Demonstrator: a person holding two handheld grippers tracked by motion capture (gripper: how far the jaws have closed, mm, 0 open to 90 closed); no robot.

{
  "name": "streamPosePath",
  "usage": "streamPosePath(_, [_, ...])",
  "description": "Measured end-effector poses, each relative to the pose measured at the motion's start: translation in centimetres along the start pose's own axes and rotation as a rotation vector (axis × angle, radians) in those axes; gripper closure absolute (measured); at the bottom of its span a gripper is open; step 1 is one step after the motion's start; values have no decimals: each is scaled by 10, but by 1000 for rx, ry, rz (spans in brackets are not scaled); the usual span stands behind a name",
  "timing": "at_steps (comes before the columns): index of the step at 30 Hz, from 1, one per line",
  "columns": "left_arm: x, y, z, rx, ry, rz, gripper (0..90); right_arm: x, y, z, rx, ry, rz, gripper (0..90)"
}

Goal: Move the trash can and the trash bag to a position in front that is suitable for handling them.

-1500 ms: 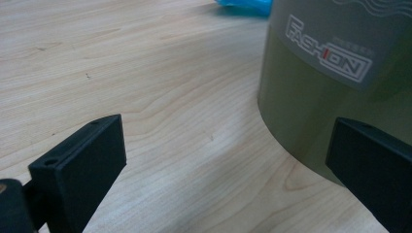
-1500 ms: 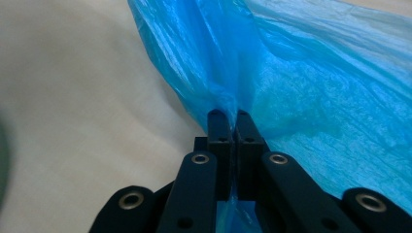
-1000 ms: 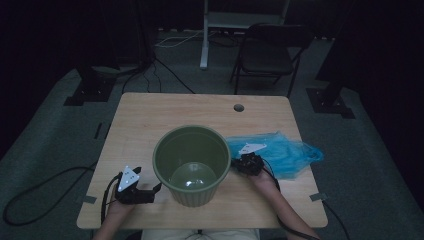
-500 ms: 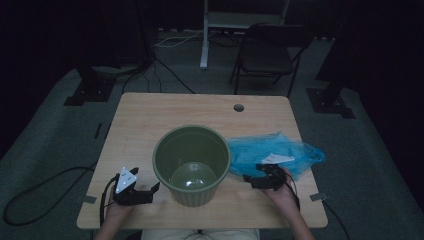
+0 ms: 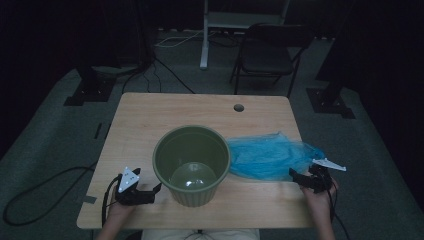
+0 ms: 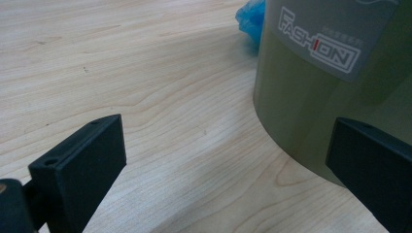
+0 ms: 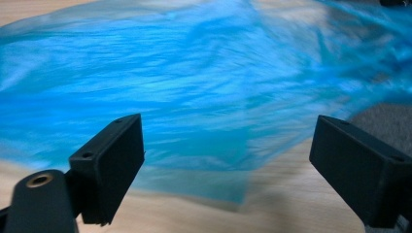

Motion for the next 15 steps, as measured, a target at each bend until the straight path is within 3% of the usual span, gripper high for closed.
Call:
streamPosePath(4, [0,0,0,4,1,1,15,-1,9,19,-55,-7,27,129])
streamPosePath(7, [0,-1,0,7,4,-5,15,-3,7,33,-59,-32,45,129])
streamPosePath(12, [0,-2,-1,9,4,-5,15,2,-4,46,-82,-48,-13,143])
streamPosePath(15, [0,-2,-1,8,3,0,15,3,-9,55,-125,-84,-60,169])
Point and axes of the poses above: each handheld gripper's, and its own axes: z roughly forward along the jaws, x roughly out of its top, y roughly to its right, the point moved 7 cm from there along z, roughly forward along the jaws, and after that the axes turned 1 degree about z, right-handed, at the moved point
